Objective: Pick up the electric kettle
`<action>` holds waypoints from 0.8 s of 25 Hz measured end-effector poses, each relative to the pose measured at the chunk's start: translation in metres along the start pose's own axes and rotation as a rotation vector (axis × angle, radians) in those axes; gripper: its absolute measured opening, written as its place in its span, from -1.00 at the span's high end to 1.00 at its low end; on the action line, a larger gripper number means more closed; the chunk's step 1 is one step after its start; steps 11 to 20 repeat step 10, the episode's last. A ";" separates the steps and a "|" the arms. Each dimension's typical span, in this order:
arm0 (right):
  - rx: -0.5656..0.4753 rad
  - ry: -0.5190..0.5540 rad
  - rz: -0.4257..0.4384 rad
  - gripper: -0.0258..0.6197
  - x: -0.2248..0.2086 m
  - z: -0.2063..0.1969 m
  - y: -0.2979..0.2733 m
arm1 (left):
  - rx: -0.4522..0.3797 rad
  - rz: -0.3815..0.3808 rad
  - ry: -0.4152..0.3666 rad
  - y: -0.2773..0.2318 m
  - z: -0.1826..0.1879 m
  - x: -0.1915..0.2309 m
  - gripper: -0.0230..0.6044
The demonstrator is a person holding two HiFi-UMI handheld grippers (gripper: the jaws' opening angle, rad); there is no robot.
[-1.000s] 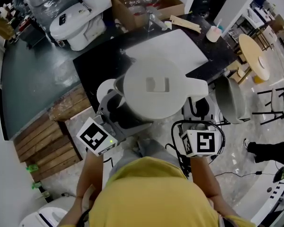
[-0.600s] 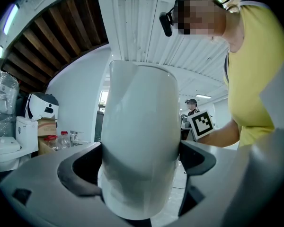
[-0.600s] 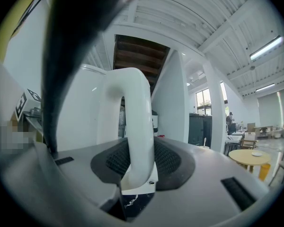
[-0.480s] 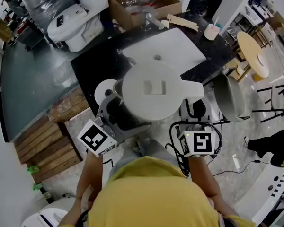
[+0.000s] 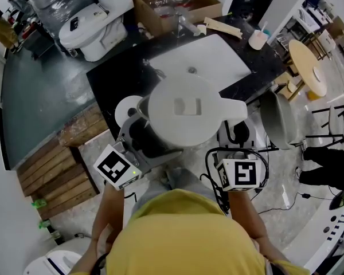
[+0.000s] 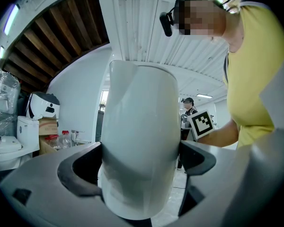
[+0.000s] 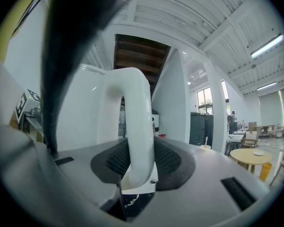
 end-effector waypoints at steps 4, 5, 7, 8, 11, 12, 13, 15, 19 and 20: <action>0.004 0.000 -0.001 0.51 0.001 -0.001 0.002 | 0.002 0.000 0.003 0.001 -0.001 -0.001 -0.72; 0.004 0.001 0.001 0.51 0.001 -0.001 0.001 | 0.002 0.001 0.005 0.001 -0.001 -0.001 -0.72; 0.005 -0.001 -0.002 0.51 0.000 -0.002 0.001 | 0.001 0.001 0.008 0.001 -0.002 -0.001 -0.72; 0.006 -0.001 -0.003 0.51 0.000 -0.003 0.001 | 0.001 0.001 0.009 0.000 -0.003 -0.001 -0.72; 0.007 -0.001 -0.002 0.51 0.000 -0.004 0.001 | 0.003 0.000 0.012 0.000 -0.004 0.000 -0.72; 0.007 -0.001 -0.002 0.51 0.000 -0.004 0.001 | 0.003 0.000 0.012 0.000 -0.004 0.000 -0.72; 0.007 -0.001 -0.002 0.51 0.000 -0.004 0.001 | 0.003 0.000 0.012 0.000 -0.004 0.000 -0.72; 0.007 -0.001 -0.002 0.51 0.000 -0.004 0.001 | 0.003 0.000 0.012 0.000 -0.004 0.000 -0.72; 0.007 -0.001 -0.002 0.51 0.000 -0.004 0.001 | 0.003 0.000 0.012 0.000 -0.004 0.000 -0.72; 0.007 -0.001 -0.002 0.51 0.000 -0.004 0.001 | 0.003 0.000 0.012 0.000 -0.004 0.000 -0.72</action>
Point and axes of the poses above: the fingertips, and each gripper's own axes: y backward along the fingers, x to its left, z out of its top, the point moved 6 cm from there along y, backward along the fingers, and after that the axes turned 9 degrees about -x, right-handed, at the moved point
